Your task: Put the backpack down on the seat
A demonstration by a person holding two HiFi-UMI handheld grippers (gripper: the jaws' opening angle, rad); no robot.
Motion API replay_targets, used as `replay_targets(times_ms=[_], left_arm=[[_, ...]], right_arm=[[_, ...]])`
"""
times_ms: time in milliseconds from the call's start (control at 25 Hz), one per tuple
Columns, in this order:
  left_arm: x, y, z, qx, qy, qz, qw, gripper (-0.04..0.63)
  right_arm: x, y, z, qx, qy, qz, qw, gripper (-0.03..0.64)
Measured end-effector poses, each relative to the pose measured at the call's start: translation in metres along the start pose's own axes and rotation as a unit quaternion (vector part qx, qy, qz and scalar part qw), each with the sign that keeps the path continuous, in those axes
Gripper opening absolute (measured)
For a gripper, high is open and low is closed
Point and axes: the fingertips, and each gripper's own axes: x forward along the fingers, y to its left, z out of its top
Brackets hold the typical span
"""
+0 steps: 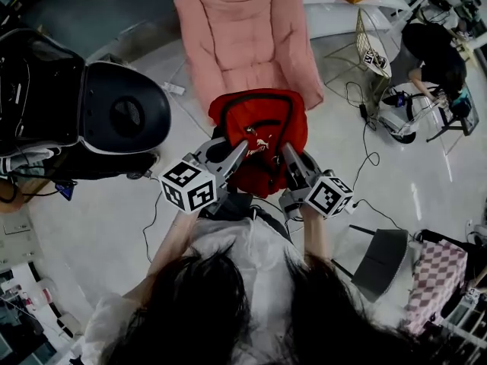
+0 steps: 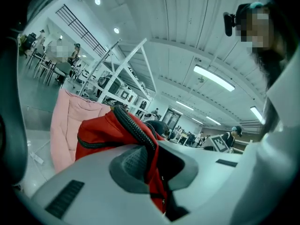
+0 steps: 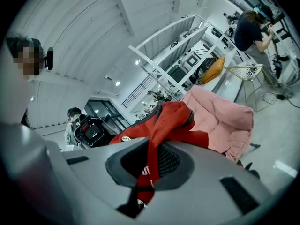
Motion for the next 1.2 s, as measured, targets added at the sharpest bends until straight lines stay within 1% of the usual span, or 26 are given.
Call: replay_targets(times_ms=[320, 600, 840, 960, 1080, 1200], left_arm=[[0.007, 0.029, 0.019, -0.002, 0.007, -0.033, 0.9994, 0.037], [0.021, 0.044, 0.031, -0.002, 0.006, -0.040, 0.9992, 0.037], [0.036, 0.058, 0.036, -0.012, 0.003, -0.032, 0.9994, 0.037], [0.046, 0.063, 0.035, -0.016, 0.004, -0.024, 0.9996, 0.037], [0.065, 0.067, 0.037, -0.014, 0.005, -0.010, 0.9998, 0.037], [0.086, 0.078, 0.038, -0.011, 0.012, 0.012, 0.9998, 0.037]], right_arm=[[0.029, 0.003, 0.007, 0.009, -0.025, -0.031, 0.999, 0.037], [0.046, -0.004, 0.017, 0.010, -0.022, -0.039, 0.999, 0.037], [0.062, -0.016, 0.027, 0.009, -0.013, -0.040, 0.999, 0.037], [0.067, -0.028, 0.031, 0.011, -0.006, -0.034, 0.999, 0.037], [0.073, -0.044, 0.043, 0.016, 0.002, -0.028, 0.999, 0.037], [0.088, -0.063, 0.056, 0.018, 0.017, -0.021, 0.999, 0.037]])
